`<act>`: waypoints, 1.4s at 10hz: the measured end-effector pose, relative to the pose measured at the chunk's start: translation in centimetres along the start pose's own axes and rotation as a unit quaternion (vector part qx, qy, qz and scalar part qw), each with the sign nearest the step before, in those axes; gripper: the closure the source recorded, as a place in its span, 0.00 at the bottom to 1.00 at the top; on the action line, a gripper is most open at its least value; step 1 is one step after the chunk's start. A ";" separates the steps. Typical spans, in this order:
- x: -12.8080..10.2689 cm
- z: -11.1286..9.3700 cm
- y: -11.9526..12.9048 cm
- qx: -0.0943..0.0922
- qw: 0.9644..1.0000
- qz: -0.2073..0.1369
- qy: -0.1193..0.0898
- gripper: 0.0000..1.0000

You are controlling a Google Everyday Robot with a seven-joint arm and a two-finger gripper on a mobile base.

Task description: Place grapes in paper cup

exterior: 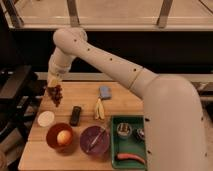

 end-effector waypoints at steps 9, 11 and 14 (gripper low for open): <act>-1.5 0.3 1.8 -0.001 1.000 -0.008 0.002 1.00; -2.8 0.6 2.0 0.000 1.000 -0.016 -0.002 1.00; -4.4 0.9 2.5 0.002 1.000 -0.024 -0.016 1.00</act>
